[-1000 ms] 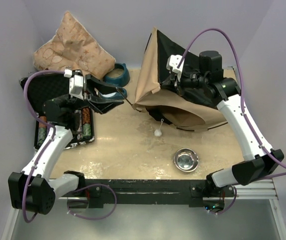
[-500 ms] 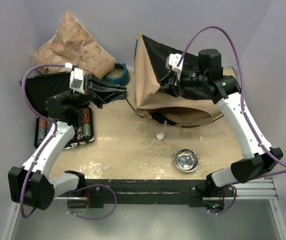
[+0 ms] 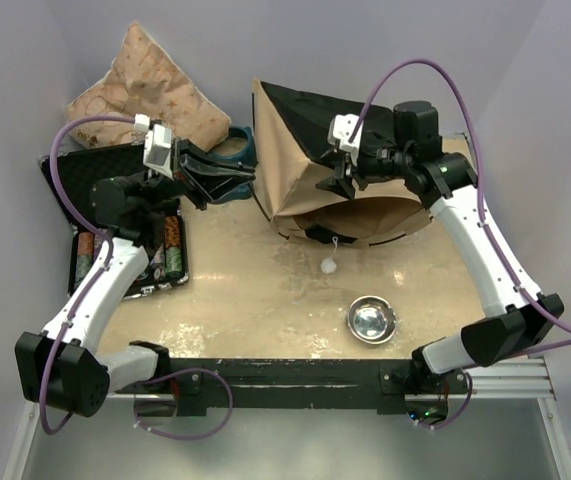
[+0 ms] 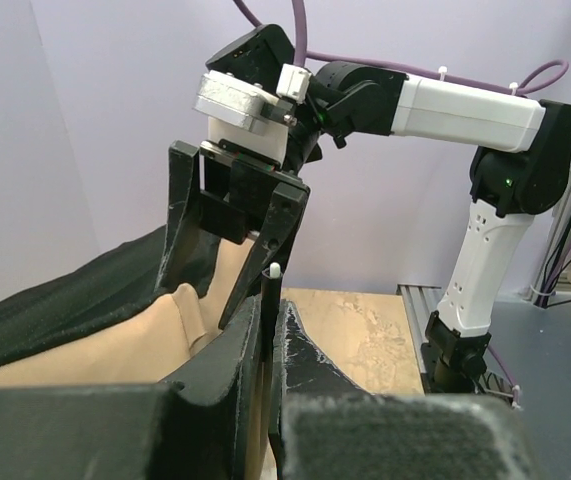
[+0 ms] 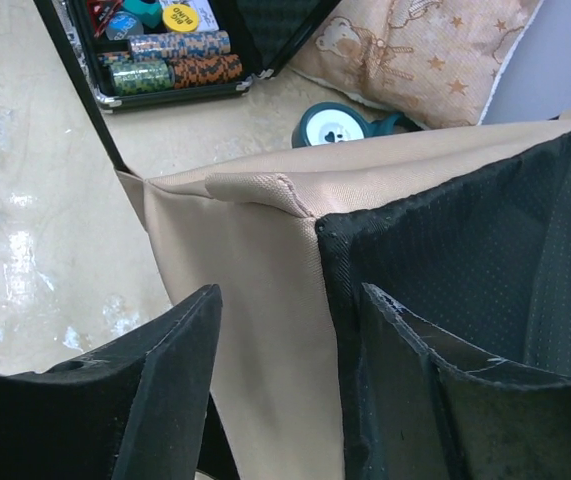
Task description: Set up the pet tent
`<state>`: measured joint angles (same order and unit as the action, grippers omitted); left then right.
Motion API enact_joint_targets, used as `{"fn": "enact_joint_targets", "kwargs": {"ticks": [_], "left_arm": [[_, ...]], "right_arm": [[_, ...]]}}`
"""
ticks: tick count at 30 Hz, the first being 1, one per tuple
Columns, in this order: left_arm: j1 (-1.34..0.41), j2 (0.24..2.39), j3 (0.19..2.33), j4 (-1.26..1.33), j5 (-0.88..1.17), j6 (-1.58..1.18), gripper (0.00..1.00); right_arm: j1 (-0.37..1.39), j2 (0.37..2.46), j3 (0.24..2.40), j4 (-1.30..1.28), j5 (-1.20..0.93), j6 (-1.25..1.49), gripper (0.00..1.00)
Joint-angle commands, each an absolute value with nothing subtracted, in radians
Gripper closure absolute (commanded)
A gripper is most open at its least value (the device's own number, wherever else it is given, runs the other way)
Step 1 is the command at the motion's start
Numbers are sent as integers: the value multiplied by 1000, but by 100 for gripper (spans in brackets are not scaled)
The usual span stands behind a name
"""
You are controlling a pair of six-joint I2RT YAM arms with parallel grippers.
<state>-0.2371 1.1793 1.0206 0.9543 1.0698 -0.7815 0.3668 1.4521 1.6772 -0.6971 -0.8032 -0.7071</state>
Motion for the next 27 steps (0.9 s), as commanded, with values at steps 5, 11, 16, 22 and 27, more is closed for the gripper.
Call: {"fn": "enact_joint_targets", "kwargs": {"ticks": [5,11,16,22,27], "left_arm": [[-252,1229,1095,826,1144,-715,100],[-288,1265,1192,462,1137,-477,100],[-305,1328,1270,252,1118,-385,100],[-331,1399,1334,31,1108,-266,100],[-377,1454,1390,-207,1054,-124,100]], "right_arm": [[417,1509,1698,-568,-834,-598,42],[446,1526,1723,-508,-861,-496,78],[446,1528,1723,-437,-893,-365,100],[446,1531,1713,-347,-954,-189,100],[446,1536,1707,-287,-1002,-77,100]]}}
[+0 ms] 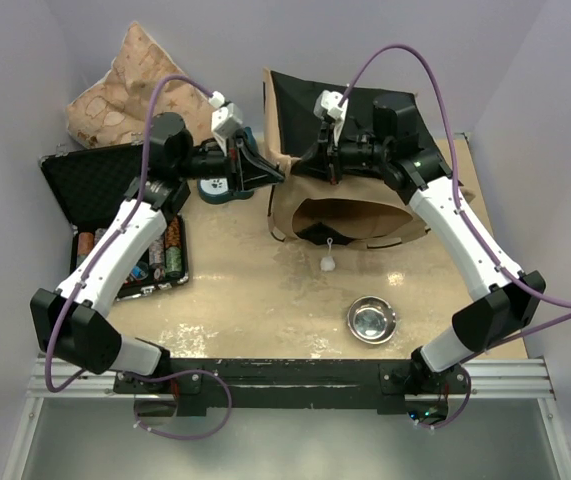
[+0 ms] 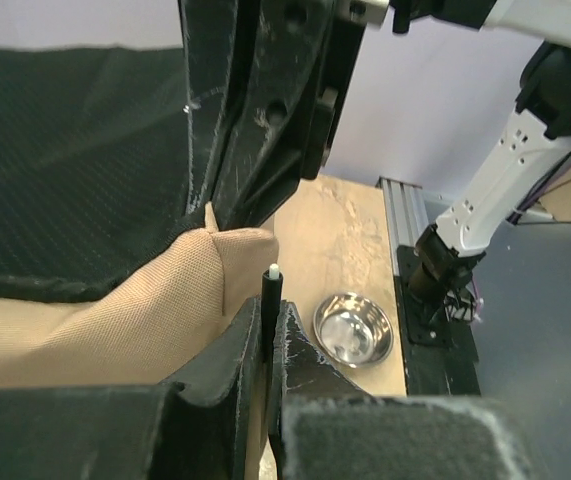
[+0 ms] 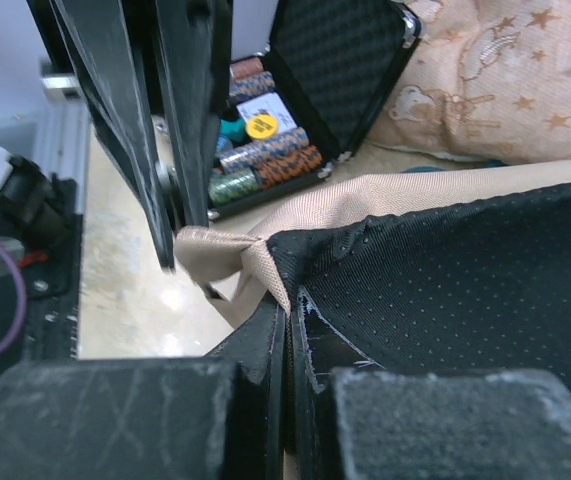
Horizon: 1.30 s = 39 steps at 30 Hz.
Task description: Set up the pet tent
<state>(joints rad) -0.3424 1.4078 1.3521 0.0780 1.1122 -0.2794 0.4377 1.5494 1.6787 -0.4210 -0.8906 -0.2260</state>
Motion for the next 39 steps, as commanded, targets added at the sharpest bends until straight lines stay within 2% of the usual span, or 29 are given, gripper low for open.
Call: {"fn": "enact_joint_targets", "kwargs": {"ticks": [1,39], "left_arm": [[-380,1460,1393,-230,1042,-111,100],[-411,1453,1321,-376,931,60,100]], "right_arm": [[446,1537,1710,-278,-1006,-62,100],[388,1529,1628,-12,-1108,318,100]]}}
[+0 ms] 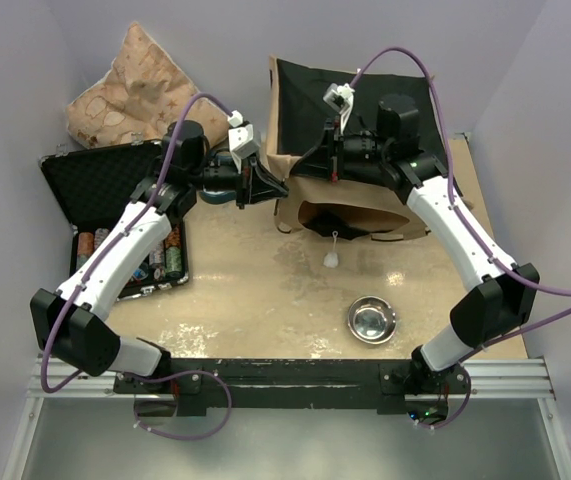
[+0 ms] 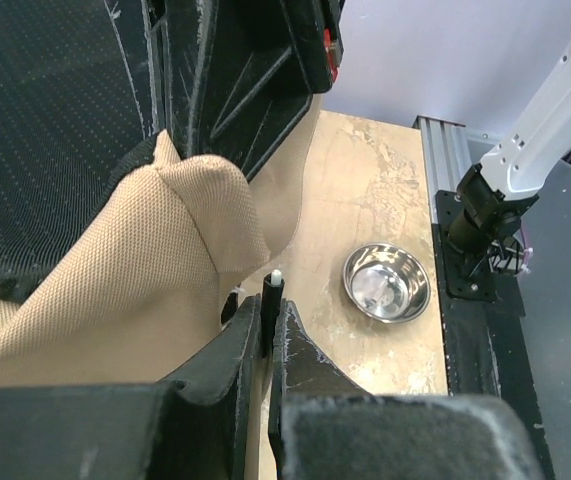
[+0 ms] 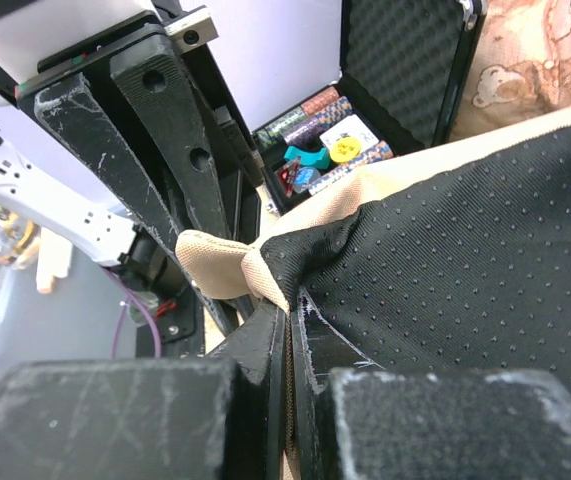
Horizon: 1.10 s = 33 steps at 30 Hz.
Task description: Set up the pet tent
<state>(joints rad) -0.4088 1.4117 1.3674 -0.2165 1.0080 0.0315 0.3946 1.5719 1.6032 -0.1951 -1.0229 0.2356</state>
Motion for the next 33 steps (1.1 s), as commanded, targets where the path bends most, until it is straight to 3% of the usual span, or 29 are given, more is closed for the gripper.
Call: {"fn": "enact_joint_targets", "kwargs": {"ticks": [1,33], "left_arm": [[-411,1454,1321,-377,931,63,100],[-439,1500,1370,-425,853,69,100]], "right_arm": [[388,1528,1628,-11,-1108,321,100],[387,1493,1572,2,-1121,308,100]]}}
